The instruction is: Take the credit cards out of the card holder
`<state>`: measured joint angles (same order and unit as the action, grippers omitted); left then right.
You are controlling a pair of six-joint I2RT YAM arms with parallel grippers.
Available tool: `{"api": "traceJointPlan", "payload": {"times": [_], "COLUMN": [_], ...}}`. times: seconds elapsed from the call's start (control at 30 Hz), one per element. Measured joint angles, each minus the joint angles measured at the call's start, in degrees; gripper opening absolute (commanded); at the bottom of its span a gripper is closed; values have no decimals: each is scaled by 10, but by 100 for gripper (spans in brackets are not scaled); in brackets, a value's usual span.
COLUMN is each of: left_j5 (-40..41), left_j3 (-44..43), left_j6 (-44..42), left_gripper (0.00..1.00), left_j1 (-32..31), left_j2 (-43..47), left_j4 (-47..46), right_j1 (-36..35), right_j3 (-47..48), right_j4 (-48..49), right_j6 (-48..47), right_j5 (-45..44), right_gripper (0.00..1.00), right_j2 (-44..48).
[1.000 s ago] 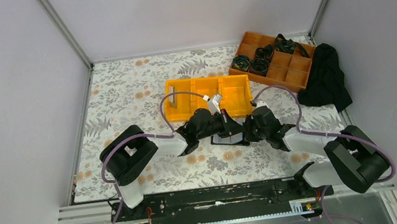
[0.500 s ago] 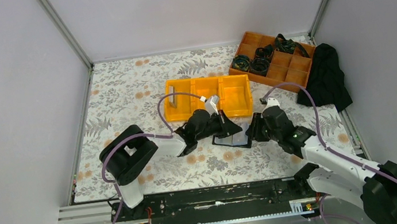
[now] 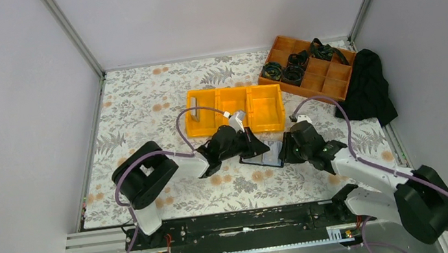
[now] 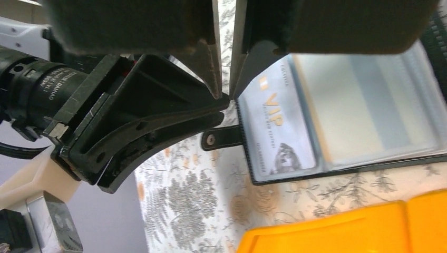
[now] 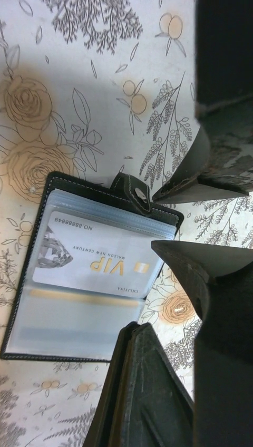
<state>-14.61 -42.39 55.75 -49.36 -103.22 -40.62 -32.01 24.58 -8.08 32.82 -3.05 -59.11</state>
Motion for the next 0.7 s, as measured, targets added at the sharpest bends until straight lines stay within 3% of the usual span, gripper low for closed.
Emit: {"api": "traceJointPlan", "payload": {"times": [0.2, 0.33, 0.7], "left_j5": [21, 25, 16], "left_j3": [0, 0, -12], "left_j6": [-19, -24, -23], "left_gripper": [46, 48, 44], "left_j1": [7, 16, 32], "left_j2": [-1, -10, -45], "left_j4": [34, 44, 40], "right_j1": [0, 0, 0], "right_j3": [-1, -2, -3], "right_j4": [45, 63, 126], "right_j6": [1, 1, 5], "right_j5": [10, 1, -25], "right_gripper": [22, 12, 3], "right_j2": [-58, -78, -124]}}
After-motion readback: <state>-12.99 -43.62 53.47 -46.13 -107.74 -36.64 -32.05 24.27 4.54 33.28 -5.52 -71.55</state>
